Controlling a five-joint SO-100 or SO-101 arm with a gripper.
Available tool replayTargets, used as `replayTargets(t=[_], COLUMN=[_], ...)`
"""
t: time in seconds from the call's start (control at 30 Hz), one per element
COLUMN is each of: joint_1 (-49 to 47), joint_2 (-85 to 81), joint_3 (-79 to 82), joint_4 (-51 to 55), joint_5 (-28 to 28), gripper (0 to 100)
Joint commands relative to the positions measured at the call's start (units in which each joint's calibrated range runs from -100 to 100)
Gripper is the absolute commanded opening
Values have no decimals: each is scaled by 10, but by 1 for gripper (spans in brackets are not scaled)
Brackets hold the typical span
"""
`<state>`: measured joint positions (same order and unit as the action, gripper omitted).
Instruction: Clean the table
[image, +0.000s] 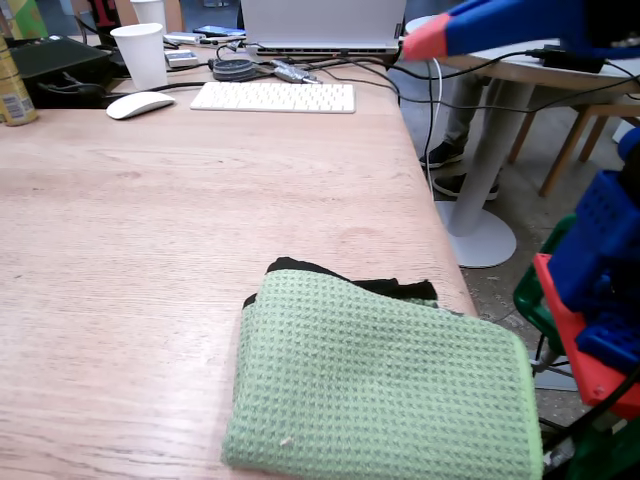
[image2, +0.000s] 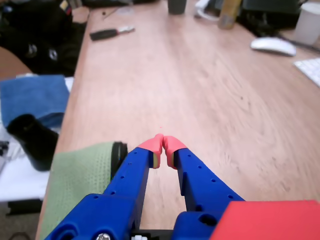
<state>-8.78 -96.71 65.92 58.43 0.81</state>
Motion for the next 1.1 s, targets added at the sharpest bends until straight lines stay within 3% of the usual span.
replayTargets(t=[0.0,0.13,0.27,0.4,0.53,1.07], joint_1=[0,2,2,5,78,76], joint_2=[-11,-11,-10,-10,-11,-11], joint_3=[67,150,282,320,328,329], joint_4=[-11,-18,-131,-138,-144,-144], joint_5=[-2,-2,-2,-1,-2,4], gripper=[0,0,0,0,0,0])
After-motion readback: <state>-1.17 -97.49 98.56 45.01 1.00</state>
